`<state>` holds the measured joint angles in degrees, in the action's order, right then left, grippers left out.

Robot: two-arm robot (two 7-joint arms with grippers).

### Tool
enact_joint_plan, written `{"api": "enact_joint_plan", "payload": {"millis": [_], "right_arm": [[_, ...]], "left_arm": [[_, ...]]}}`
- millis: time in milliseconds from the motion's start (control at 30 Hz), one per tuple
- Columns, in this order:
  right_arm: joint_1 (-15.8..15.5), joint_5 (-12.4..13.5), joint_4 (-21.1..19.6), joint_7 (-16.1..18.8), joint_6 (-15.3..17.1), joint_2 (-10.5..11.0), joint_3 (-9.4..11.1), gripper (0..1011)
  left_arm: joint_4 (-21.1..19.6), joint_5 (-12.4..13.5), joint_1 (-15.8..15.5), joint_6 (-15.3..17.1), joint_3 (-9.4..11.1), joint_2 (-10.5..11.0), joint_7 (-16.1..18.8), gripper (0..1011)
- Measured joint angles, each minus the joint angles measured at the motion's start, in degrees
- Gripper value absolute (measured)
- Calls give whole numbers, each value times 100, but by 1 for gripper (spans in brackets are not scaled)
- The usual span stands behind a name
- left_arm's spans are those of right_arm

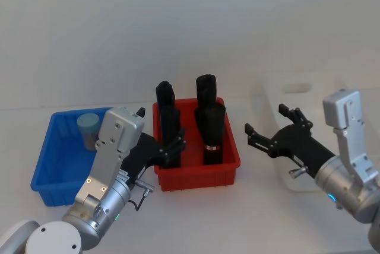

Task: Pick the cotton swabs from the blue box and place them into the white box.

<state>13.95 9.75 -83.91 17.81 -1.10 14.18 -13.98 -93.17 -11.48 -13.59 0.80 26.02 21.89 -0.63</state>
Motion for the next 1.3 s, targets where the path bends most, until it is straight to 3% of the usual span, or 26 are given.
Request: {"api": "enact_joint_plan", "payload": {"millis": [833, 1300], "right_arm": [[1250, -145, 1907, 977, -540, -546, -199, 1001], [1702, -339, 2674, 1117, -670, -736, -288, 1001]], "left_arm": [[0, 0, 0, 0, 0, 0, 0, 1004], [0, 0, 0, 0, 0, 0, 1, 1004]]}}
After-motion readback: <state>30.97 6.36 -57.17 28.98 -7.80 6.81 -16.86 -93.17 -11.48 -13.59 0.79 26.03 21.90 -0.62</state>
